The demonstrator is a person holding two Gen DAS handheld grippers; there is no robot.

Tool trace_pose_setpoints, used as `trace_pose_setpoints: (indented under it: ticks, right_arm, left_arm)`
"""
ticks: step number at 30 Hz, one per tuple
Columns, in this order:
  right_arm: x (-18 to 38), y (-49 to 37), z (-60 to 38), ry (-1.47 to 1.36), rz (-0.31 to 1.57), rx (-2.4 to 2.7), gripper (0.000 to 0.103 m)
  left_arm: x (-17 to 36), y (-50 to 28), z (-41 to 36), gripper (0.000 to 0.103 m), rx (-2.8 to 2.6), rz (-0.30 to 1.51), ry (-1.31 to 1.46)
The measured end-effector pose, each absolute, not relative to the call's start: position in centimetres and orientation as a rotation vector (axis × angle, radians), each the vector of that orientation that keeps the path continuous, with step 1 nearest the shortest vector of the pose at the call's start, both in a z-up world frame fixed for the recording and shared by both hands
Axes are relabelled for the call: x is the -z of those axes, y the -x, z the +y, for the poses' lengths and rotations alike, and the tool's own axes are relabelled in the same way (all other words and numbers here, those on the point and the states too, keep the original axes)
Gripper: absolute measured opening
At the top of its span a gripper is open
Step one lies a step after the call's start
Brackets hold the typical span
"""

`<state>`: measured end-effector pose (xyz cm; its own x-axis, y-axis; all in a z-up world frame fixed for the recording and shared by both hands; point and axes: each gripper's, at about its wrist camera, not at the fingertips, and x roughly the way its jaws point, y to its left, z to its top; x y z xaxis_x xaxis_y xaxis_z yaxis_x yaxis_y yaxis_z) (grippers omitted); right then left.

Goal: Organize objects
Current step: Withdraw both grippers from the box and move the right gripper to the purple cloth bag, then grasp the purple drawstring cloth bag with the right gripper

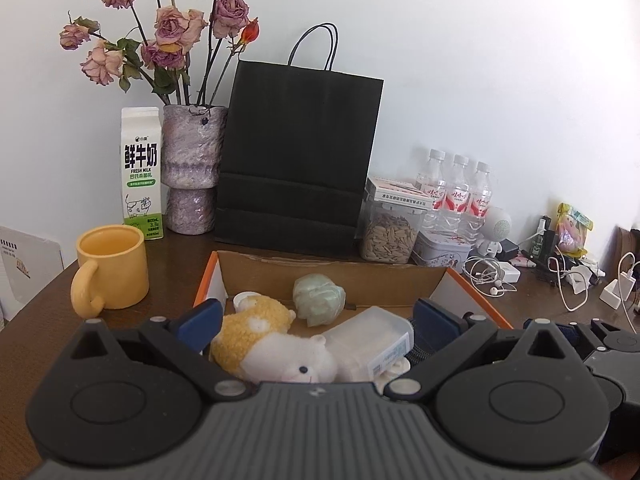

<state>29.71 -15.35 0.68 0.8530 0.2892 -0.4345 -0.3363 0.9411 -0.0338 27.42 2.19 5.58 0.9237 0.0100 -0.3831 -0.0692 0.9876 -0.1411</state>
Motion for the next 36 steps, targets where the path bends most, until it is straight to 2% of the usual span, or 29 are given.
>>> trace_pose_setpoints:
  ticks: [22,36]
  right_arm:
    - [3.3,-19.6,-15.7,0.149,0.626,-0.396,0.103]
    - [5.6,-18.6,-12.1,0.151,0.743,-0.384,0.103]
  left_arm:
    - [-2.3,-18.3,4.7,0.103,-0.085,0.512,0.120]
    - [-0.4,-15.2,6.4,0.103,-0.086,0.560,0.169]
